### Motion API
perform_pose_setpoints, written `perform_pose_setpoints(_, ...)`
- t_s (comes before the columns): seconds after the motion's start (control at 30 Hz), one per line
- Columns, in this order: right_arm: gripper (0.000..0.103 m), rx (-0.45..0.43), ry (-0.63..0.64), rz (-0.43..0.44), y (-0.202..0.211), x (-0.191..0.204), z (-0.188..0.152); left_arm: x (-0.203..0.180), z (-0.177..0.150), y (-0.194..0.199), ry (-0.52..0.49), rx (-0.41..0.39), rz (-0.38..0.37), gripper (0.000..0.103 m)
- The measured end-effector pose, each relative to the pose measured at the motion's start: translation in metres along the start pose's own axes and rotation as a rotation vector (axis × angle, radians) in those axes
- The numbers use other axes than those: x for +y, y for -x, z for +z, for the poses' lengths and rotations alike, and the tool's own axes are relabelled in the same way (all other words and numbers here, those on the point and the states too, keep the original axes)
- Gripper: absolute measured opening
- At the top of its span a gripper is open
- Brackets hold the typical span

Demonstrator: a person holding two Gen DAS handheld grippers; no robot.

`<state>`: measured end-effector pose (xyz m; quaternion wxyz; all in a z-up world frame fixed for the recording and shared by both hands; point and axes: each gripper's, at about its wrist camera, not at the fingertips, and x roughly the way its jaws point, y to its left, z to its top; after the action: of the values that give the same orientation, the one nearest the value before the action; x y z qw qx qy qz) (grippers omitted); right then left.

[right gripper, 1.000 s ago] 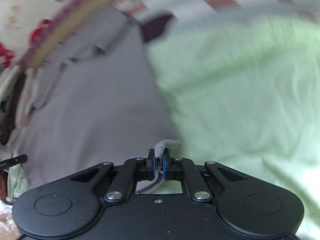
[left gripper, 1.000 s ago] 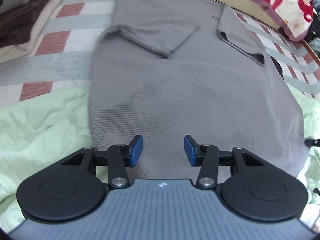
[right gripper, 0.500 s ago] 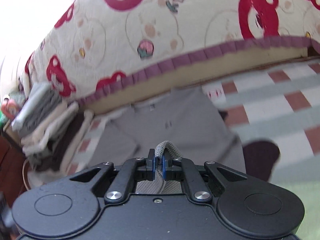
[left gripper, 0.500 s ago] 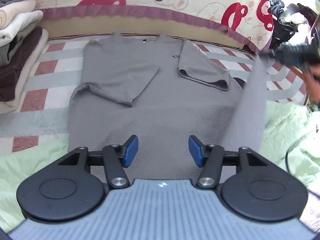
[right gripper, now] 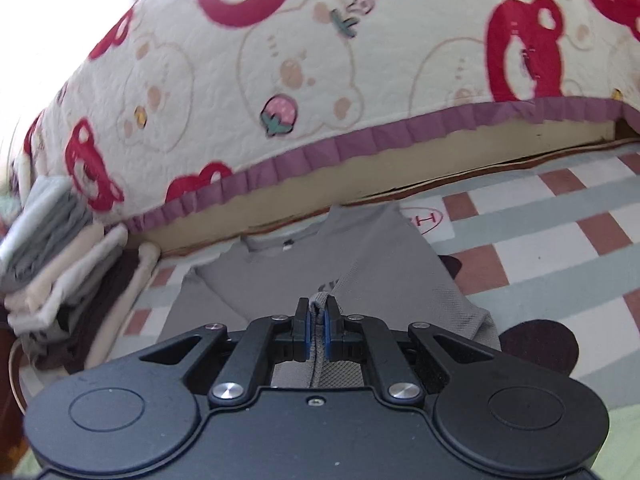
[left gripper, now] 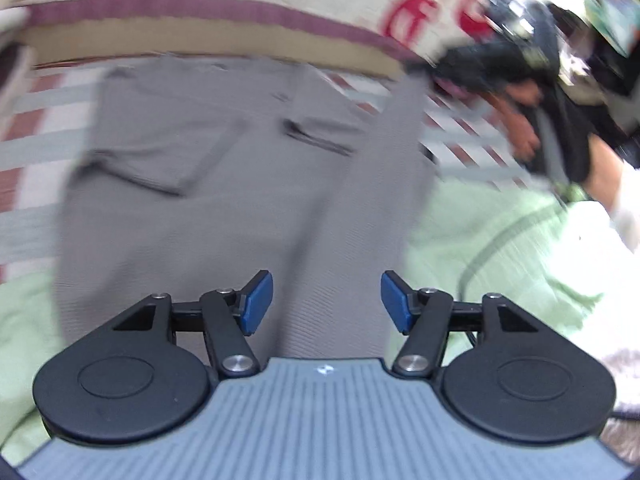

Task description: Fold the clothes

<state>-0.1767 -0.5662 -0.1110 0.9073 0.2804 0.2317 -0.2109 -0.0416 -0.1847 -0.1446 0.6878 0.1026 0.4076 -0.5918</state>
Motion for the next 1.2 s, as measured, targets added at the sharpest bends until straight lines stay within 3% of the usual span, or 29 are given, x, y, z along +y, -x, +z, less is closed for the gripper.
perform_pose_setpoints(0.13,0.008,-0.058,-0.068,0.004,0.027,-0.008,-0.003,-0.015,-0.006,-0.013,-0.079,0.054,0.020,0.061)
perform_pose_setpoints(0.3,0.008,-0.059,-0.052,0.003,0.036,-0.008,-0.002,-0.022,-0.012,-0.018,-0.115,0.113,0.024,0.072)
perform_pose_setpoints(0.37,0.008,-0.064,-0.054,0.004,0.035,-0.007,-0.002,-0.026,-0.016,-0.025,-0.148,0.158,0.058,0.075)
perform_pose_setpoints(0.5,0.008,-0.064,-0.065,0.013,0.032,-0.006,-0.004,-0.012,-0.018,-0.033,-0.086,0.203,0.133,0.071)
perform_pose_setpoints(0.53,0.008,-0.061,-0.066,0.019,0.032,-0.006,-0.004,-0.005,-0.017,-0.031,-0.051,0.198,0.145,0.046)
perform_pose_setpoints(0.57,0.008,-0.059,-0.065,0.024,0.032,-0.007,-0.004,0.001,-0.014,-0.026,-0.025,0.177,0.169,0.005)
perform_pose_setpoints(0.7,0.008,-0.064,-0.022,0.052,0.035,-0.004,-0.007,0.016,-0.003,0.000,-0.001,0.052,0.270,0.006)
perform_pose_setpoints(0.83,0.008,-0.071,-0.007,0.064,0.035,-0.006,-0.010,0.023,0.014,0.003,-0.027,0.005,0.320,0.006)
perform_pose_setpoints(1.07,0.008,-0.104,-0.054,-0.003,0.036,-0.022,-0.003,0.026,0.087,-0.023,-0.210,-0.055,0.367,0.006)
perform_pose_setpoints(1.2,0.008,-0.113,-0.034,-0.067,0.026,-0.029,0.012,0.053,0.118,-0.057,-0.174,-0.093,0.371,0.020)
